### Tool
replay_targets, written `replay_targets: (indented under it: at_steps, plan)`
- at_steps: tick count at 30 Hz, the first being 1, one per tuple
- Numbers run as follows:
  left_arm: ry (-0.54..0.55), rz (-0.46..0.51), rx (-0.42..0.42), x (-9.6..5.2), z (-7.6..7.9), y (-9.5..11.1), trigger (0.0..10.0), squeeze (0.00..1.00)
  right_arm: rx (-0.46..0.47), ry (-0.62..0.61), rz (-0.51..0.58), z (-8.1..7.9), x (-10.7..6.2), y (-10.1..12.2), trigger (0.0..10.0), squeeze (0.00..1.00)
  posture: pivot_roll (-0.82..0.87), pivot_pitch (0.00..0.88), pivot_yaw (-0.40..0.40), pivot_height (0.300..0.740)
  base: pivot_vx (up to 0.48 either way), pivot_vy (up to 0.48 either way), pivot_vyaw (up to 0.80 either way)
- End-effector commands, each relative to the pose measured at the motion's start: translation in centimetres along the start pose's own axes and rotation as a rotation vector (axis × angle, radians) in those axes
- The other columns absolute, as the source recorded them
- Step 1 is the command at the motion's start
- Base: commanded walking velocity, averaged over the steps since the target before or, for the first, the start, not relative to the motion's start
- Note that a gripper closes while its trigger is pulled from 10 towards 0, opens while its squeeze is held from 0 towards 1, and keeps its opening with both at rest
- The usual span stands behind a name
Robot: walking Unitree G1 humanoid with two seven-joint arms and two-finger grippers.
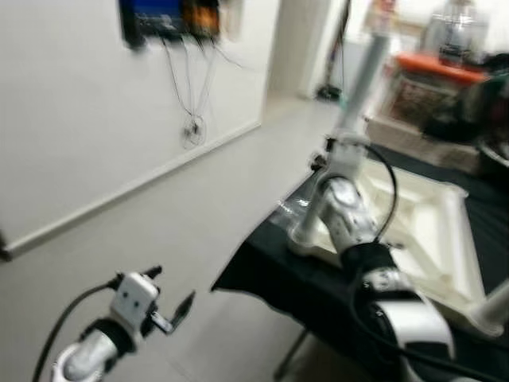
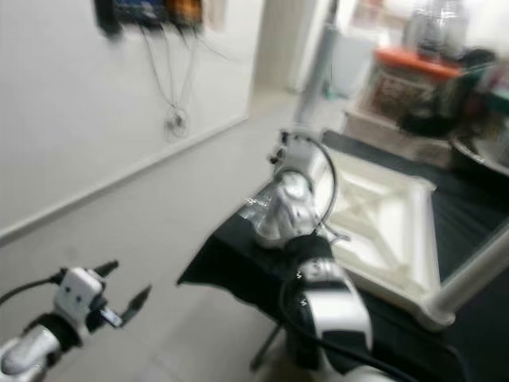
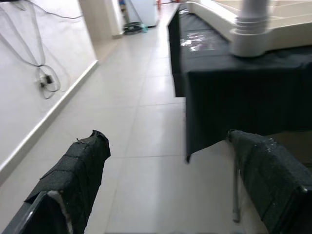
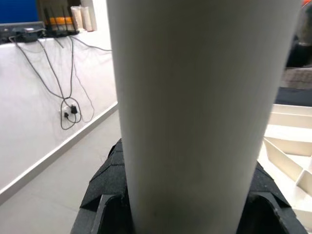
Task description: Building children table
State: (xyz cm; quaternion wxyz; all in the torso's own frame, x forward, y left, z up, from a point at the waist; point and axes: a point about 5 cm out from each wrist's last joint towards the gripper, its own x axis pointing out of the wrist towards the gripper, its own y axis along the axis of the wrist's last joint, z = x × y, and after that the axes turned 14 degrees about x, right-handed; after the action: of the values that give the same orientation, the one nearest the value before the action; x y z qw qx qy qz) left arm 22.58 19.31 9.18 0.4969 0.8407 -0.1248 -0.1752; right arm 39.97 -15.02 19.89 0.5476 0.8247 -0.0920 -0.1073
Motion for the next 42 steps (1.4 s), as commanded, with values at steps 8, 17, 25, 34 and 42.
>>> replay_targets:
  at_steps: [8, 17, 25, 34, 42]
  plan:
    - [-0.025, 0.003, 0.019, 0.6, 0.3, 0.1, 10.0, 0.0, 0.056, 0.448, -0.077, -3.6, -0.5, 0.3, 10.0, 0.0, 0.06, 0.0, -0.123, 0.74, 0.0, 0.0, 0.0]
    - [-0.015, 0.004, 0.022, 0.7, 0.2, 0.1, 10.0, 0.0, -0.038, 0.918, -0.167, -4.6, -0.8, 2.3, 0.0, 0.0, 0.07, 0.0, -0.136, 0.74, 0.0, 0.0, 0.0]
    - [-0.01, 0.002, 0.022, 0.6, 0.2, 0.0, 10.0, 0.0, -0.08, 0.265, -0.182, -0.1, 1.5, -0.1, 0.0, 0.0, 0.07, 0.0, -0.139, 0.74, 0.0, 0.0, 0.0]
    - [-0.023, 0.002, 0.026, 0.7, 0.3, 0.0, 10.0, 0.0, 0.006, 0.008, -0.193, -0.3, -1.4, -4.8, 10.0, 0.0, 0.06, 0.0, -0.117, 0.74, 0.0, 0.0, 0.0]
    - [-0.025, 0.006, 0.032, 1.0, 0.2, 0.1, 10.0, 0.0, 0.084, 0.515, -0.13, -5.6, -1.9, -1.4, 10.0, 1.0, 0.06, 0.0, -0.131, 0.74, 0.0, 0.0, 0.0]
